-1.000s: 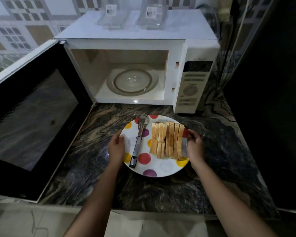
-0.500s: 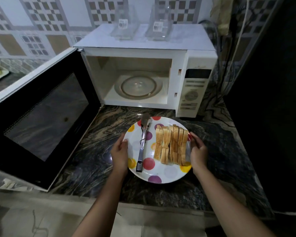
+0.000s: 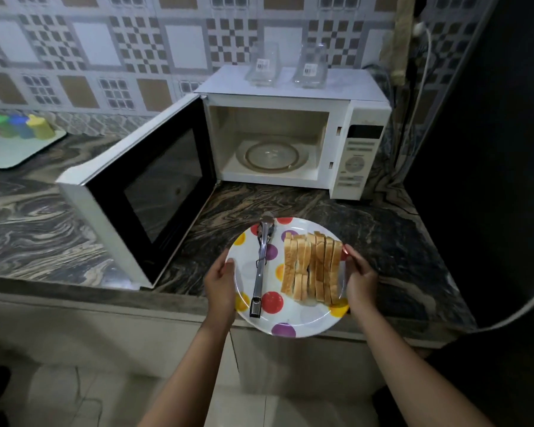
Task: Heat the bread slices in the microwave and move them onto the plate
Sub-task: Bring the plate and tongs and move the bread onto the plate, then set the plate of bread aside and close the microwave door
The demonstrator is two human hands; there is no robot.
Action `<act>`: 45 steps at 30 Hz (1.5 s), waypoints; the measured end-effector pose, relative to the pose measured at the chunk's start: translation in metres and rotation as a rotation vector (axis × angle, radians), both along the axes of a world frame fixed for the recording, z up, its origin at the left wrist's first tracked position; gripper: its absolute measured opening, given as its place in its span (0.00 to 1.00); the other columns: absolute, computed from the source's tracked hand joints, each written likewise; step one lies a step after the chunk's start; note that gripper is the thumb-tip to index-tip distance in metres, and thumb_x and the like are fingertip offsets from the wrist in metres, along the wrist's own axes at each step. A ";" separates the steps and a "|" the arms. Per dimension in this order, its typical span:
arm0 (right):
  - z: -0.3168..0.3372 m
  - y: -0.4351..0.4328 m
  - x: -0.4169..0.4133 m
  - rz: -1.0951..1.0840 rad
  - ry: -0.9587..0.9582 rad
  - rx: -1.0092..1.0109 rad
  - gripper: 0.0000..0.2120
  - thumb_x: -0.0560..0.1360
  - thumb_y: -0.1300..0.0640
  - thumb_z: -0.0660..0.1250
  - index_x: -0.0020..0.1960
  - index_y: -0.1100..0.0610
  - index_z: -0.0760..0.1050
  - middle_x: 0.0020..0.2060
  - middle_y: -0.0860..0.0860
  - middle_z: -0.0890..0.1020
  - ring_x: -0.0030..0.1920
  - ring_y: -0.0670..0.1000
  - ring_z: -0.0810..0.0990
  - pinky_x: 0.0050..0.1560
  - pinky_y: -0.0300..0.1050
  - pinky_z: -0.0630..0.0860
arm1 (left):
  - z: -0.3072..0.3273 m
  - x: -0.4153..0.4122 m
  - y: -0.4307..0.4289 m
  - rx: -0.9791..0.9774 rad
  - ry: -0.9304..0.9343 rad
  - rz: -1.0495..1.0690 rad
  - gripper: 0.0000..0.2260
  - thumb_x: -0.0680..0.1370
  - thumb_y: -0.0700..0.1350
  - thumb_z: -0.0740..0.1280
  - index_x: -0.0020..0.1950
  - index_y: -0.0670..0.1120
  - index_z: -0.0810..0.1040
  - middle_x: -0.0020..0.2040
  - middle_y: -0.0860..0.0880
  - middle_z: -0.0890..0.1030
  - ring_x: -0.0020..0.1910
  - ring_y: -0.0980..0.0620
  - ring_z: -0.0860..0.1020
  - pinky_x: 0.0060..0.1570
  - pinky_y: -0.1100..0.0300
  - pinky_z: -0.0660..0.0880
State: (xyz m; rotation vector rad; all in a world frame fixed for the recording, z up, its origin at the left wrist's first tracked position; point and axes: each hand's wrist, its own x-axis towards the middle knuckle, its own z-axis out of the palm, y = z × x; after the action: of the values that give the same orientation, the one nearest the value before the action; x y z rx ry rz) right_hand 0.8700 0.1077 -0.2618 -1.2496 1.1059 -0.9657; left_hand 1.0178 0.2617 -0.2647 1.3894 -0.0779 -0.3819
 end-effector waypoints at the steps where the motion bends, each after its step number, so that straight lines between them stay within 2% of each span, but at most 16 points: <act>1: 0.001 0.012 -0.004 0.000 0.004 -0.005 0.14 0.79 0.62 0.59 0.63 0.61 0.75 0.61 0.55 0.78 0.63 0.54 0.75 0.61 0.45 0.71 | 0.001 -0.005 0.013 -0.013 0.005 -0.005 0.14 0.80 0.36 0.59 0.64 0.38 0.75 0.57 0.43 0.79 0.49 0.50 0.79 0.40 0.71 0.78; 5: 0.002 0.062 -0.023 0.038 0.011 -0.032 0.15 0.80 0.61 0.59 0.63 0.61 0.75 0.61 0.54 0.78 0.63 0.53 0.75 0.61 0.43 0.70 | 0.003 -0.024 0.065 -0.008 0.078 0.047 0.13 0.80 0.39 0.60 0.63 0.42 0.76 0.57 0.45 0.80 0.52 0.50 0.78 0.49 0.62 0.74; 8: -0.001 0.101 -0.035 0.081 -0.017 -0.008 0.15 0.79 0.59 0.59 0.64 0.61 0.74 0.61 0.55 0.78 0.61 0.51 0.75 0.59 0.43 0.70 | 0.002 -0.038 0.108 -0.010 0.086 0.071 0.13 0.79 0.38 0.61 0.64 0.41 0.75 0.58 0.45 0.79 0.53 0.49 0.78 0.52 0.58 0.73; 12: -0.009 0.150 -0.044 0.129 -0.047 0.041 0.15 0.79 0.60 0.60 0.65 0.60 0.74 0.62 0.56 0.77 0.64 0.55 0.74 0.66 0.52 0.70 | -0.002 -0.053 0.165 -0.032 0.098 0.116 0.14 0.79 0.37 0.62 0.64 0.39 0.74 0.59 0.40 0.79 0.54 0.49 0.77 0.56 0.58 0.73; 16: -0.017 0.198 -0.047 0.178 -0.055 0.078 0.14 0.78 0.60 0.61 0.63 0.60 0.75 0.61 0.58 0.78 0.62 0.58 0.76 0.66 0.58 0.71 | -0.004 -0.066 0.221 -0.037 0.061 0.188 0.13 0.79 0.37 0.62 0.64 0.39 0.74 0.55 0.43 0.79 0.52 0.51 0.76 0.41 0.74 0.76; 17: -0.019 0.210 -0.047 0.191 -0.071 0.105 0.14 0.79 0.60 0.60 0.63 0.59 0.76 0.61 0.58 0.78 0.61 0.58 0.76 0.65 0.58 0.71 | -0.005 -0.069 0.235 -0.029 0.057 0.213 0.13 0.79 0.37 0.62 0.64 0.39 0.75 0.54 0.44 0.79 0.52 0.51 0.76 0.39 0.75 0.76; 22: -0.014 0.266 -0.036 0.349 -0.046 0.044 0.17 0.78 0.57 0.62 0.66 0.60 0.72 0.58 0.53 0.77 0.59 0.51 0.74 0.59 0.44 0.71 | -0.004 -0.077 0.303 -0.029 0.070 0.342 0.13 0.79 0.37 0.63 0.63 0.38 0.75 0.52 0.46 0.79 0.50 0.50 0.77 0.37 0.74 0.76; 26: -0.017 0.301 -0.011 0.460 -0.054 0.085 0.18 0.78 0.63 0.60 0.67 0.65 0.70 0.61 0.59 0.76 0.63 0.57 0.74 0.60 0.44 0.71 | 0.002 -0.077 0.353 -0.036 0.081 0.436 0.13 0.79 0.37 0.63 0.63 0.39 0.75 0.55 0.45 0.80 0.50 0.49 0.78 0.38 0.71 0.78; 30: -0.014 0.334 0.018 0.560 -0.001 0.006 0.17 0.78 0.65 0.60 0.66 0.63 0.72 0.61 0.57 0.77 0.58 0.49 0.74 0.56 0.39 0.68 | 0.005 -0.070 0.394 -0.016 0.098 0.518 0.14 0.78 0.38 0.64 0.64 0.39 0.75 0.59 0.42 0.80 0.53 0.46 0.80 0.50 0.58 0.77; 32: -0.014 0.350 0.037 0.595 0.014 -0.006 0.16 0.79 0.63 0.60 0.66 0.61 0.72 0.61 0.56 0.77 0.61 0.52 0.75 0.56 0.40 0.68 | 0.009 -0.063 0.412 -0.022 0.095 0.567 0.14 0.78 0.38 0.63 0.63 0.39 0.75 0.58 0.43 0.80 0.51 0.48 0.80 0.49 0.58 0.78; 34: -0.014 0.365 0.057 0.635 0.031 -0.004 0.16 0.79 0.62 0.60 0.66 0.59 0.73 0.61 0.54 0.78 0.63 0.54 0.74 0.58 0.41 0.69 | 0.015 -0.055 0.426 -0.023 0.093 0.628 0.13 0.78 0.38 0.63 0.62 0.41 0.76 0.55 0.46 0.80 0.47 0.52 0.79 0.44 0.64 0.78; 40: -0.011 0.391 0.131 0.765 0.032 0.019 0.15 0.79 0.61 0.60 0.64 0.56 0.75 0.60 0.53 0.79 0.60 0.52 0.77 0.61 0.46 0.72 | 0.023 -0.006 0.452 -0.044 0.093 0.780 0.14 0.78 0.37 0.63 0.64 0.40 0.75 0.55 0.47 0.79 0.47 0.52 0.78 0.45 0.63 0.76; 45: -0.004 0.385 0.209 0.812 -0.005 0.026 0.14 0.79 0.62 0.60 0.63 0.58 0.75 0.59 0.54 0.79 0.60 0.53 0.77 0.62 0.47 0.72 | 0.023 0.063 0.448 -0.032 0.086 0.842 0.15 0.77 0.37 0.65 0.64 0.40 0.75 0.60 0.44 0.79 0.54 0.47 0.79 0.54 0.54 0.76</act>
State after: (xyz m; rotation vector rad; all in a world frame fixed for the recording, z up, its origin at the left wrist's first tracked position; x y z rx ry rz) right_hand 1.0789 0.4931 -0.2657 -1.4886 0.5055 -0.3311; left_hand 1.0810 0.7102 -0.2413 1.2494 0.5558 0.2631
